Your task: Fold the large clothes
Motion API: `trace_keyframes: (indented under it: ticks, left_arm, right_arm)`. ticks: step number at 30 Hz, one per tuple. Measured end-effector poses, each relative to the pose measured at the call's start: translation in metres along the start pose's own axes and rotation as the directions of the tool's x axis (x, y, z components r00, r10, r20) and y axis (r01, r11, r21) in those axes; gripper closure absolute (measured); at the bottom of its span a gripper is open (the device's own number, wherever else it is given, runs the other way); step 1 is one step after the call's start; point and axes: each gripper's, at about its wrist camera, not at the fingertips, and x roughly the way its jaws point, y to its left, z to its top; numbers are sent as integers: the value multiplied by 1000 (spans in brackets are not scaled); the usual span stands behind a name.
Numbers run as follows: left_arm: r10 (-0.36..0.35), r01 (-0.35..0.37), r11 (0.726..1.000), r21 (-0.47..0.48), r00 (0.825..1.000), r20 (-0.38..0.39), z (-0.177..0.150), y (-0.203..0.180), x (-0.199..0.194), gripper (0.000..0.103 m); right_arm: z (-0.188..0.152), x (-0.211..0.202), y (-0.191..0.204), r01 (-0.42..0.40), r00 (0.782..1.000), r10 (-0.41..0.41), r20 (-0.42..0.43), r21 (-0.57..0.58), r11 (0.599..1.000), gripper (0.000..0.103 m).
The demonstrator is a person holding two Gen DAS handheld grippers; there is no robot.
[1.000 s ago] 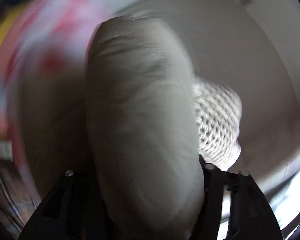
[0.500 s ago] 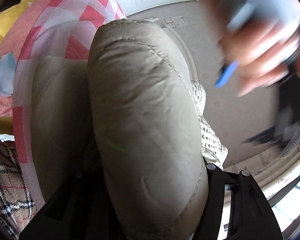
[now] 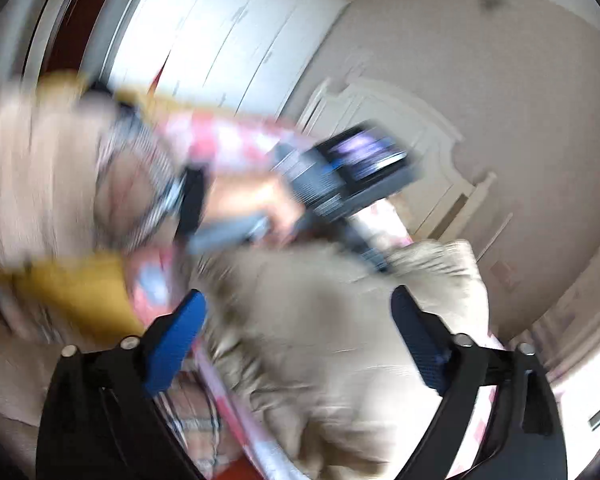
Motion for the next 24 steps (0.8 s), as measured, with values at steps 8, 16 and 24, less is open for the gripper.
trace_keyframes:
  ticks: [8, 16, 24]
  left_arm:
    - [14, -14, 1000, -6, 1000, 24, 4, 6, -5, 2]
    - [20, -20, 1000, -9, 999, 35, 2, 4, -11, 2]
    - [232, -234, 968, 92, 972, 28, 14, -3, -32, 2]
  right_arm:
    - [33, 49, -183, 233, 971, -232, -54, 410, 882, 57]
    - [53, 194, -225, 117, 963, 15, -270, 467, 876, 67]
    - [23, 277, -189, 211, 777, -17, -629, 235, 949, 66]
